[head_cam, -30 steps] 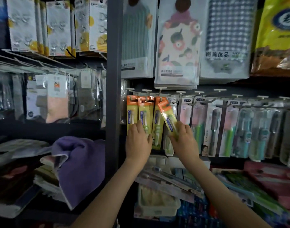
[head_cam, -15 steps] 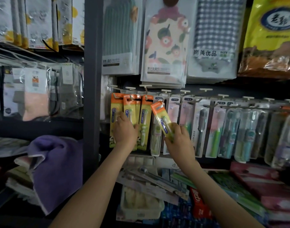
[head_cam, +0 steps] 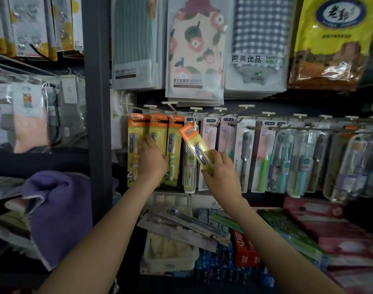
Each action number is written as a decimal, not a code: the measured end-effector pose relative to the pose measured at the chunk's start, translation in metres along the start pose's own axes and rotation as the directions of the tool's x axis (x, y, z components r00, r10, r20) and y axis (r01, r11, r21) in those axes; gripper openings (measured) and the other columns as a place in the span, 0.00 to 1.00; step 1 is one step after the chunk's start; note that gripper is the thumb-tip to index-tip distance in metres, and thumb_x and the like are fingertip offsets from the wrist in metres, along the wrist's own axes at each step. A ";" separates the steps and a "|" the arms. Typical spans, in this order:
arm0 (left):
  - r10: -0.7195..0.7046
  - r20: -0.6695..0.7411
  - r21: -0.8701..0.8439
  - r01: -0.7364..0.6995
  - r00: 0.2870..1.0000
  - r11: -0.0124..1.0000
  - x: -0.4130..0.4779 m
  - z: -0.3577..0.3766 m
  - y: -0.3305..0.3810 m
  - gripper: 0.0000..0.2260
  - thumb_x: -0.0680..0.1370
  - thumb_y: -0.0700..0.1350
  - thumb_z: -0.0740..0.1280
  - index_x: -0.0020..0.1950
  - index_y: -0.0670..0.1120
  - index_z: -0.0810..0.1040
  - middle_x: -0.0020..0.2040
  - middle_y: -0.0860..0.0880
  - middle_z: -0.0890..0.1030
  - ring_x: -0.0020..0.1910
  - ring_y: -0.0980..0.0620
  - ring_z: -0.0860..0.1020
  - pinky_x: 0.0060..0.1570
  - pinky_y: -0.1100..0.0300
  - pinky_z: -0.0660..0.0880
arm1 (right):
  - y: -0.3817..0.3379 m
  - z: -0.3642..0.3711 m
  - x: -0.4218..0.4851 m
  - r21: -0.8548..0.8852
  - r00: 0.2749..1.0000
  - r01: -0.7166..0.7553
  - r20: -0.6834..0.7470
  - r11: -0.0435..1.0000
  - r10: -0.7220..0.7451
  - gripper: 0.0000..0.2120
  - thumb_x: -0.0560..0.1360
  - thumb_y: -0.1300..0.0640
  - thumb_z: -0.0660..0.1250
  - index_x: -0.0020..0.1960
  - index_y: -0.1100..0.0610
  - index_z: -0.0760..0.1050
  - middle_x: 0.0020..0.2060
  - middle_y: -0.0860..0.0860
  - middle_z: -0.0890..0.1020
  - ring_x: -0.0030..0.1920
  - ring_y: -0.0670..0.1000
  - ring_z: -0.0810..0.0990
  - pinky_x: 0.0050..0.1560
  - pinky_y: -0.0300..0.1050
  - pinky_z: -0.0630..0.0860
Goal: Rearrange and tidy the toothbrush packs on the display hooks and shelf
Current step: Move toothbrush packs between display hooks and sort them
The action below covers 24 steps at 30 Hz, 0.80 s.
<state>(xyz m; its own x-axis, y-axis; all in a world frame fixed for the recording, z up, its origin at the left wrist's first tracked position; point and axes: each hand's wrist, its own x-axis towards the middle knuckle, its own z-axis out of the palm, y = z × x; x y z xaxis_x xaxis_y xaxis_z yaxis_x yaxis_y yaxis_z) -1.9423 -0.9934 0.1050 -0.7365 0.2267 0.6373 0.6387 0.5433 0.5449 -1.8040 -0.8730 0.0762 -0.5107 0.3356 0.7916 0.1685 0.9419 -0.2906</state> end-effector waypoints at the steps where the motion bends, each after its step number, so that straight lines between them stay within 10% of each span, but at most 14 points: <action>1: 0.007 0.010 0.004 -0.007 1.000 1.000 -0.001 -0.001 0.000 0.37 0.77 0.42 0.68 0.76 0.37 0.46 0.74 0.37 0.58 0.70 0.40 0.65 0.62 0.51 0.70 | 0.000 -0.001 -0.001 0.002 1.000 0.001 0.002 1.000 -0.001 0.22 0.74 0.60 0.66 0.66 0.59 0.66 0.56 0.55 0.72 0.55 0.56 0.71 0.50 0.51 0.74; 11: 0.164 -0.048 0.087 -0.159 0.985 0.983 -0.031 -0.022 -0.004 0.35 0.77 0.48 0.66 0.76 0.37 0.50 0.73 0.38 0.59 0.71 0.41 0.61 0.68 0.50 0.65 | -0.013 -0.002 -0.009 -0.035 0.998 0.066 -0.023 0.997 -0.067 0.23 0.74 0.59 0.67 0.67 0.58 0.66 0.55 0.56 0.73 0.53 0.57 0.73 0.43 0.50 0.76; 17: 0.569 -0.314 0.412 -0.431 0.760 0.803 -0.045 -0.054 -0.033 0.22 0.71 0.41 0.69 0.64 0.36 0.72 0.63 0.35 0.72 0.64 0.38 0.69 0.65 0.44 0.67 | -0.028 0.009 -0.004 -0.052 0.998 0.066 0.001 0.996 -0.066 0.24 0.75 0.57 0.67 0.69 0.58 0.65 0.57 0.55 0.73 0.55 0.56 0.72 0.46 0.50 0.76; 24: 0.638 -0.388 0.650 -0.293 0.665 0.701 -0.045 -0.081 -0.054 0.23 0.72 0.45 0.64 0.67 0.43 0.73 0.72 0.39 0.65 0.72 0.41 0.60 0.69 0.42 0.52 | -0.043 0.029 0.005 0.027 1.000 -0.008 -0.030 1.000 0.008 0.20 0.75 0.61 0.66 0.65 0.57 0.65 0.55 0.55 0.72 0.54 0.57 0.72 0.44 0.49 0.75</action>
<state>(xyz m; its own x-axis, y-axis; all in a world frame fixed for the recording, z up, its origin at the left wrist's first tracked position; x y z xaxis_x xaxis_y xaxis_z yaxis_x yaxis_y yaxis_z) -1.9255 -1.0986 0.0910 0.0039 0.1832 0.9831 0.5186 0.8401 -0.1586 -1.8384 -0.9125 0.0768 -0.4837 0.3438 0.8049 0.1498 0.9386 -0.3108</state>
